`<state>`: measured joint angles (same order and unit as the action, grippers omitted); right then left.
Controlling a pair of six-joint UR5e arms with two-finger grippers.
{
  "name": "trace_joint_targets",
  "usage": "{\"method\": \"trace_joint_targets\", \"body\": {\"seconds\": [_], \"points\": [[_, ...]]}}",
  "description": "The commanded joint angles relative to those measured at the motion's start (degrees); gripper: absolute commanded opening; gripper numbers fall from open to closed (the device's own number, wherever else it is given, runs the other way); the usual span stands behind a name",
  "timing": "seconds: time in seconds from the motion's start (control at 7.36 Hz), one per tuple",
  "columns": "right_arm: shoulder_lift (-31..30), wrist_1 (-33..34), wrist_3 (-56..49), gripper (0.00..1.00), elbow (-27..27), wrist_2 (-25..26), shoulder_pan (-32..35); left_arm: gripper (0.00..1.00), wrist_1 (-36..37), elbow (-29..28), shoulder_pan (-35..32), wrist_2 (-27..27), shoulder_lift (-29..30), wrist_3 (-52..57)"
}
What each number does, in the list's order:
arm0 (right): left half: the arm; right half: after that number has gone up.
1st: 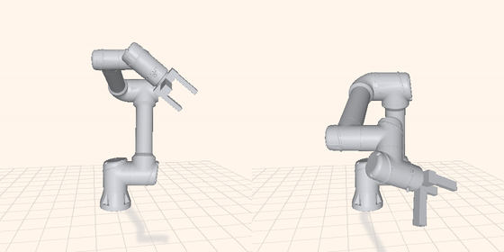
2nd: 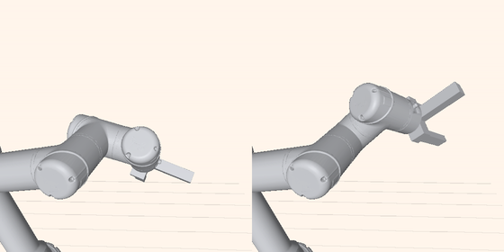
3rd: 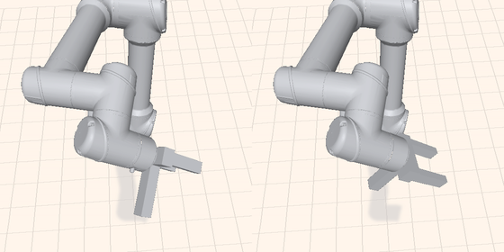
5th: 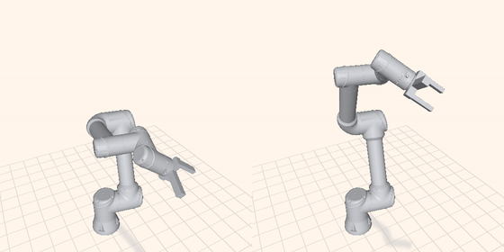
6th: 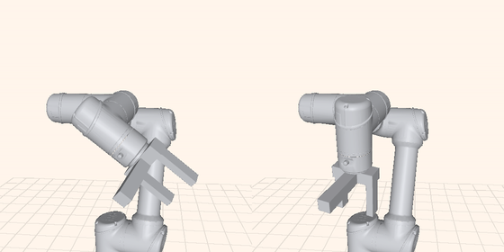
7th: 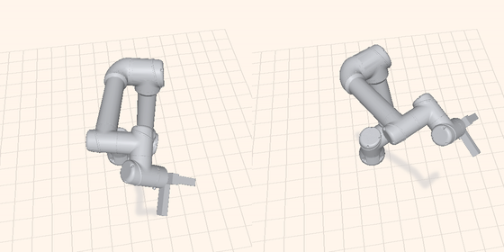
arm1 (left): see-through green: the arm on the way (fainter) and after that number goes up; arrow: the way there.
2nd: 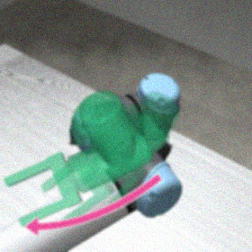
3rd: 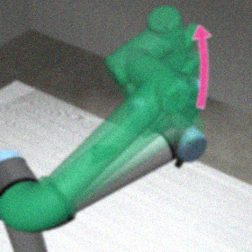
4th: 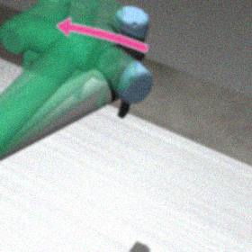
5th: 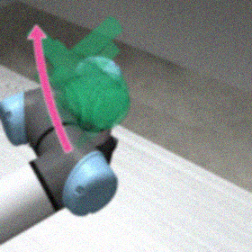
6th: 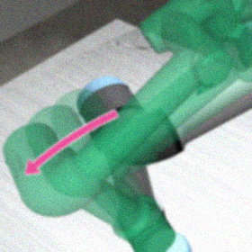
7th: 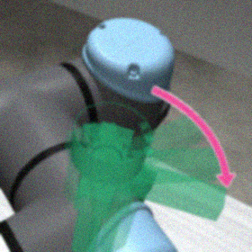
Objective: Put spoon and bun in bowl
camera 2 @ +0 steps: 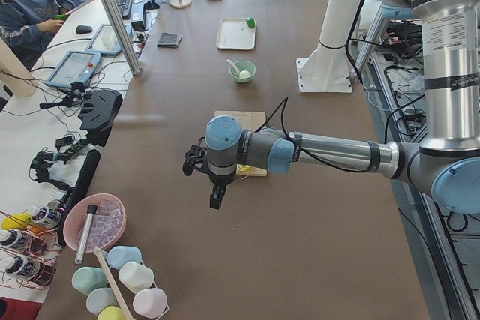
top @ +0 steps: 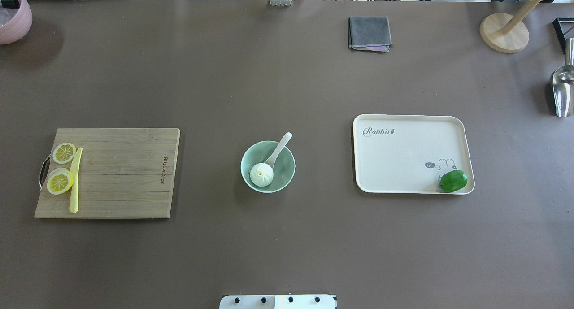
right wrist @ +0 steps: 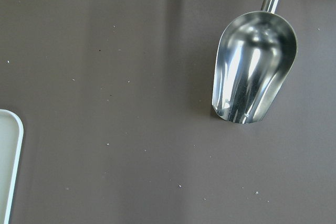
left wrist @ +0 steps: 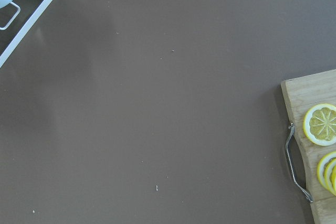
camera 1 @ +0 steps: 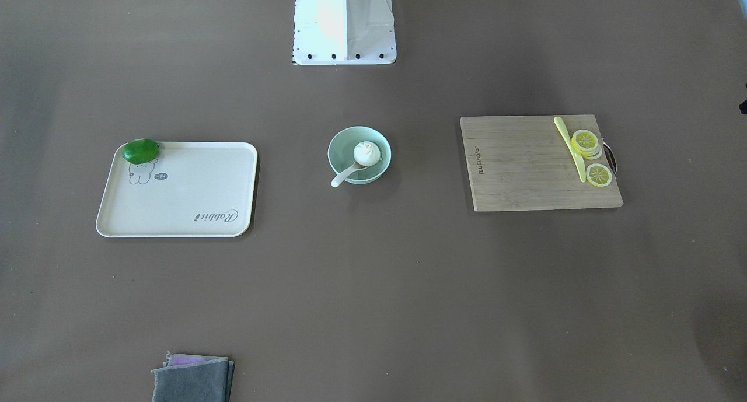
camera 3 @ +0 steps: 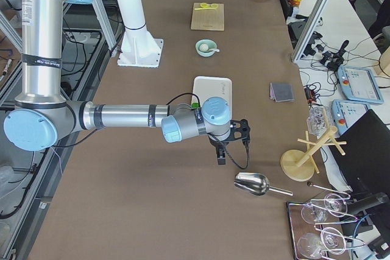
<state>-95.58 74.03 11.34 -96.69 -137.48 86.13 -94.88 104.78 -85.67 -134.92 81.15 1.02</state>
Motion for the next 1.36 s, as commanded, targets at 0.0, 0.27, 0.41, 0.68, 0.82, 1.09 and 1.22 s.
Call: {"method": "trace_joint_targets", "body": {"seconds": [0.0,0.27,0.41,0.68,0.82,1.09,1.22], "points": [[-0.40,0.15,-3.75,1.00,0.10,0.45,-0.09,0.98,2.95,1.12,-0.03,-1.23,-0.11,0.12],[-0.49,-0.03,-5.88,1.00,0.19,0.45,-0.09,0.98,2.34,-1.07,0.06,-2.02,0.76,0.38],[0.12,-0.03,-5.97,1.00,0.36,0.54,-0.18,0.98,1.99,-0.73,0.23,-2.02,1.11,0.47],[0.04,-0.12,-5.89,1.00,0.19,0.98,-0.18,0.98,0.40,-2.29,0.24,-1.40,2.61,0.47],[0.13,-0.20,-5.89,1.00,0.19,0.98,-0.18,0.98,0.40,-2.39,0.24,-1.31,2.96,0.47],[0.13,-0.21,-5.89,1.00,0.36,0.72,-0.18,0.98,-0.21,-2.82,0.58,-1.40,5.67,0.30],[0.13,-0.29,-5.89,1.00,0.62,0.72,-0.18,0.98,-0.39,-3.44,0.59,-1.49,6.38,0.29]]}}
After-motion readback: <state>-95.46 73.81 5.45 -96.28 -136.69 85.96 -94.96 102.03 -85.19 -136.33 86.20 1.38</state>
